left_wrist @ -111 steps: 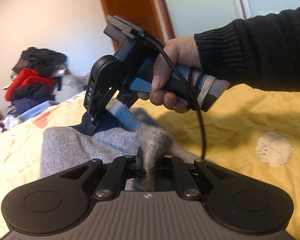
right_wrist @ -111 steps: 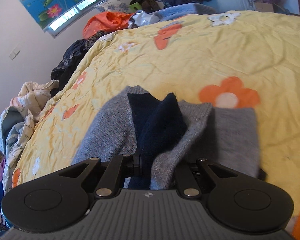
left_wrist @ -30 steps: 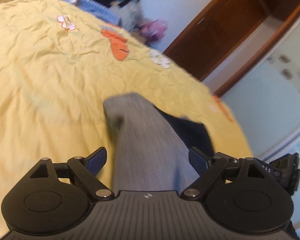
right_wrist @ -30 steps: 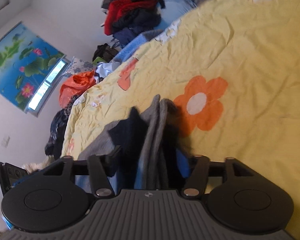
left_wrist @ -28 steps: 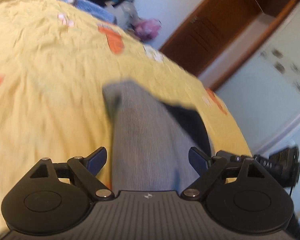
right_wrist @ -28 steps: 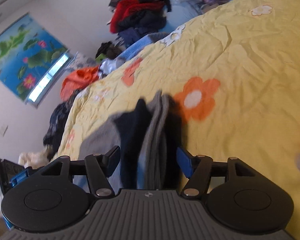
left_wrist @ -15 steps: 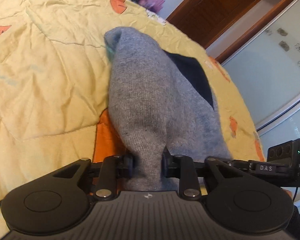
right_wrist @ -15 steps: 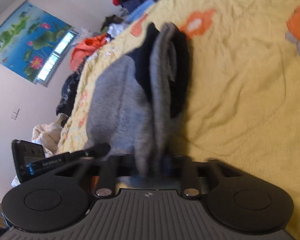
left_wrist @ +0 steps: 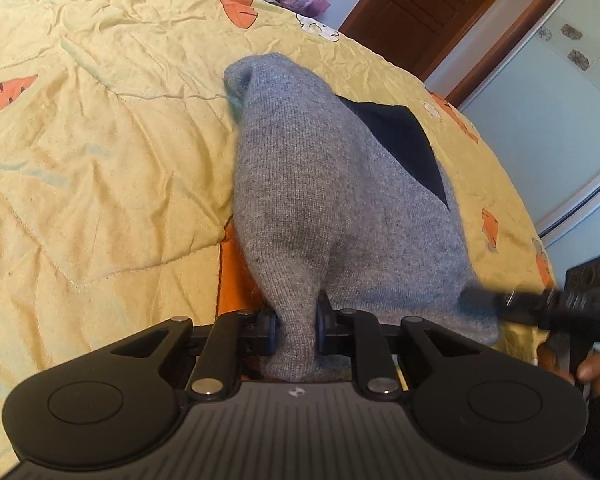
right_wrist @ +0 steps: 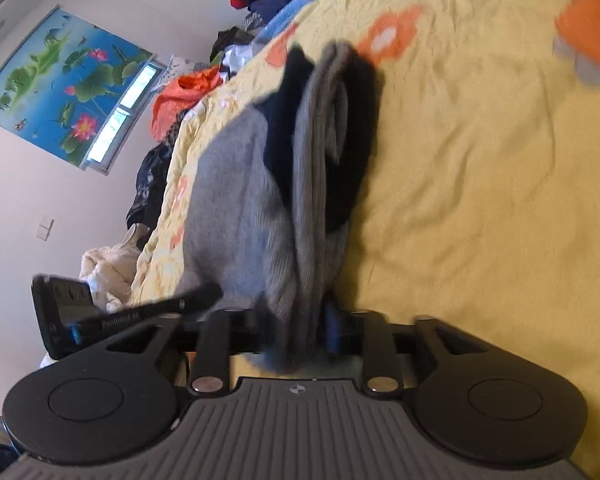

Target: Fold small clothes

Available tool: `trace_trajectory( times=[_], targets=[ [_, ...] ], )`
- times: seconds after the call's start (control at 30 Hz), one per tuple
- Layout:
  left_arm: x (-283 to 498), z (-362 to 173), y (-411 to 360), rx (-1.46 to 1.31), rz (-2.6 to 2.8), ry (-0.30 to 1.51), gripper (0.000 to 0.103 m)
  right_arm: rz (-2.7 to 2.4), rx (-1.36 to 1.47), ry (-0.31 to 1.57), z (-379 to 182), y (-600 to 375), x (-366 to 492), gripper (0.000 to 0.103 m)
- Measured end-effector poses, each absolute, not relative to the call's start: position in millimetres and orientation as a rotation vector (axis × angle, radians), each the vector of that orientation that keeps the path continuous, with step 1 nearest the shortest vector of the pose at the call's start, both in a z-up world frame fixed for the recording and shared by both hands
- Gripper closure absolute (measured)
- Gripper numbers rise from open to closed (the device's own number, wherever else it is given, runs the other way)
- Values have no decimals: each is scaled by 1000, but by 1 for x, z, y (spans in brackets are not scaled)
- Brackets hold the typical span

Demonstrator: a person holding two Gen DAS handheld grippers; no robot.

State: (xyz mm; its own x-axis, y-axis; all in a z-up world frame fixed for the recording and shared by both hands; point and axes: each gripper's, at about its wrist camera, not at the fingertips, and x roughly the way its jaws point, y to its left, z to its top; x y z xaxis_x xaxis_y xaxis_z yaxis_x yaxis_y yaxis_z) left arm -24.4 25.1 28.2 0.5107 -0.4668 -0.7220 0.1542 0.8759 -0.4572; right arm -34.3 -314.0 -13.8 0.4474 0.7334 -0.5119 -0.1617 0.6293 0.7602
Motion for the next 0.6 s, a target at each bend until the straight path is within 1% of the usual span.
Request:
trace_trajectory(
  times=[0.07,0.17,0.23,0.3,0.43,0.6],
  targets=[
    [-23,27,25,-362,-385,967,86,571,708,869,2,-324,-24,49],
    [-24,27,25,-364,-384,966,86,538,701,779,26,-329,1,49],
    [-24,27,27,-372,-384,968,86,554,663,754,39,-321,21,49],
    [-24,27,27,-376,-384,967,85,573,627,765,46,-309,42,46],
    [-24,26,28,-385,-386,966,85,597,587,798,48,-288,73,46],
    [-24,25,29,-399,-392,963,85,590,582,819,47,-277,90,46]
  ],
)
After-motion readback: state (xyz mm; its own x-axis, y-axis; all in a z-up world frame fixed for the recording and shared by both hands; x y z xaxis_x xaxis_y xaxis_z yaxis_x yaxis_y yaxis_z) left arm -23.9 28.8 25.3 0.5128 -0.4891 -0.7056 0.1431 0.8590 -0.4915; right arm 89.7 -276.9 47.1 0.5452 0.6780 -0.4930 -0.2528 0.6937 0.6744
